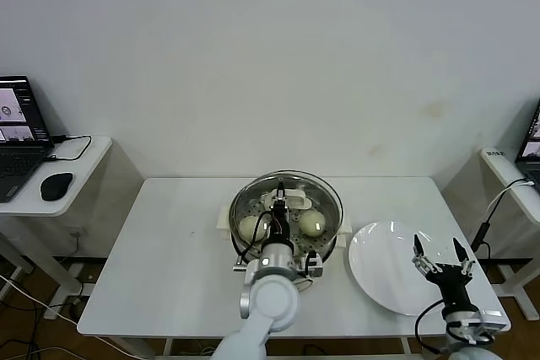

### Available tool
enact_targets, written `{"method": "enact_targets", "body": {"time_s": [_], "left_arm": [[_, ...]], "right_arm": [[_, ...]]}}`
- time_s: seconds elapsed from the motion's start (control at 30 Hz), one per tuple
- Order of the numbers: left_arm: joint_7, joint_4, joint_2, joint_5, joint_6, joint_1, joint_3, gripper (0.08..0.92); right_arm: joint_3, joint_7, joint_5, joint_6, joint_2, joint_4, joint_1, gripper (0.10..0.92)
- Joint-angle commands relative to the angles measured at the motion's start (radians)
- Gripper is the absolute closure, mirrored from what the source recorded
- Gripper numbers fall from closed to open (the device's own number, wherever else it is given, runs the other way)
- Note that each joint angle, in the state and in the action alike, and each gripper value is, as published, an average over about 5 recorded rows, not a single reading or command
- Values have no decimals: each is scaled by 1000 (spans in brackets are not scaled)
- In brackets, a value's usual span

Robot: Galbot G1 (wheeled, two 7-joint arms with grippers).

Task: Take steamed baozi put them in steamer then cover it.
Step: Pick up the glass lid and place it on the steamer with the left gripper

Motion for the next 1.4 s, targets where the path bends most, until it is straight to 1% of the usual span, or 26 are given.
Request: {"method": "enact_targets", "body": {"time_s": [0.03, 0.33, 0.93, 1.27, 1.33, 1.4], "left_arm": [[-4, 21, -1, 3, -1, 4, -8, 863], [-7, 21, 20, -8, -11, 5, -24, 863], [-25, 34, 20, -30, -18, 11, -31, 863], [-17, 11, 17, -41, -25, 27, -27, 863], [-15, 0, 17, -45, -28, 31, -26, 851], [-13, -15, 19, -46, -30, 35, -25, 813]], "right_arm": [[0, -1, -2, 0, 2, -3, 5, 203], [-4, -2, -8, -2, 3, -8, 11, 203], [-10, -3, -19, -3, 12, -9, 16, 203], [-11, -4, -20, -2, 13, -12, 17, 203], [-11, -4, -20, -1, 13, -12, 17, 203], [-11, -4, -21, -1, 14, -12, 16, 202]]}}
